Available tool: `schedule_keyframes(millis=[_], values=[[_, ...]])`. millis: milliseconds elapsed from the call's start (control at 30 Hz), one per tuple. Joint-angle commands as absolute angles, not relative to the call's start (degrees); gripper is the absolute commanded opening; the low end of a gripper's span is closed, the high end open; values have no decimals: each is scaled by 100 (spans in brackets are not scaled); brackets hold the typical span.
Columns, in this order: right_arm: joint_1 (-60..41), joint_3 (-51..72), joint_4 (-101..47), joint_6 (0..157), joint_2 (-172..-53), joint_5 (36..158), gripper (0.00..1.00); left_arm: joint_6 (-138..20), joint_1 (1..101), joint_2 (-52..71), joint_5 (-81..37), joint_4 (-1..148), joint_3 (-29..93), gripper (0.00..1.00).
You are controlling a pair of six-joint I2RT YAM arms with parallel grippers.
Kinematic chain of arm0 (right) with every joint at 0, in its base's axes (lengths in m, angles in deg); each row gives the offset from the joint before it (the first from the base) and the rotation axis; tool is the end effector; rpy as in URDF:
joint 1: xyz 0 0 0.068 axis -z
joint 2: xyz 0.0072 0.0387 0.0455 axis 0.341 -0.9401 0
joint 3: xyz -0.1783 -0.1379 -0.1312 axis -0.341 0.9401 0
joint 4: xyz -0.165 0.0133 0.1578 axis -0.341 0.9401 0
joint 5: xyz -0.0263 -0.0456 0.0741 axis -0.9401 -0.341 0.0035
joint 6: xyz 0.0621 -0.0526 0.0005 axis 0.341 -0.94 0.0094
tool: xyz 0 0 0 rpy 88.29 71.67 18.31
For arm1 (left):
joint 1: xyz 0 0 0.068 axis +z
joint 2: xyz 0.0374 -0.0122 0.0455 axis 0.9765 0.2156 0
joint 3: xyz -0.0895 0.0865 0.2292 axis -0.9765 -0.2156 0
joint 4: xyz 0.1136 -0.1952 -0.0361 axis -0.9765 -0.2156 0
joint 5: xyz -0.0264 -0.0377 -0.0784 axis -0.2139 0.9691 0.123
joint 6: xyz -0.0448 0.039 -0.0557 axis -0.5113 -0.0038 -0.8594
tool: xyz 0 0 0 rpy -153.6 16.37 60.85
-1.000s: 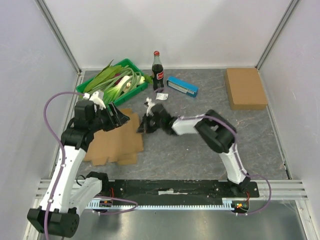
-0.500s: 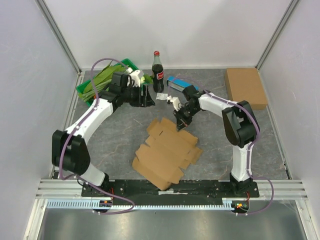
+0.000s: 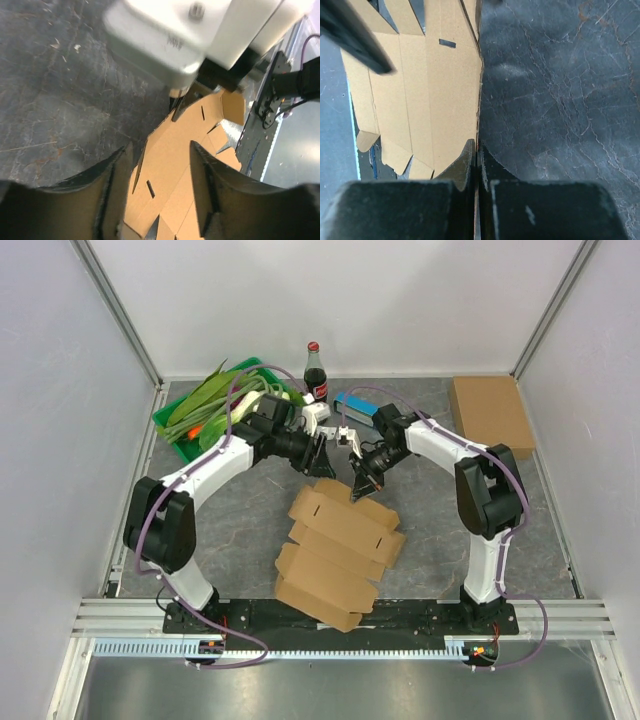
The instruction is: Fold the paper box
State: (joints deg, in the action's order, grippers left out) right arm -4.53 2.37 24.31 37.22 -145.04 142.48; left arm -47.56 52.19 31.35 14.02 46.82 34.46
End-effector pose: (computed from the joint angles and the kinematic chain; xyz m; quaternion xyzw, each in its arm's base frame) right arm 0.2943 0.1958 0.1769 -0.4651 0.7626 0.4382 0.1008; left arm 0.2973 -0.1951 0.2474 0.3216 0.8124 -0.4152 0.2532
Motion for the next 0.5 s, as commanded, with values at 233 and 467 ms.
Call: schedule_keyframes(millis=[233, 467], values=[[-336, 3, 2371, 4112, -14087, 14493, 0, -4349, 4469, 2612, -765, 4951, 2946, 44], [-388, 1011, 271, 6835, -13341, 13746, 0, -5165, 3809, 2383, -2683, 5329, 2840, 16]])
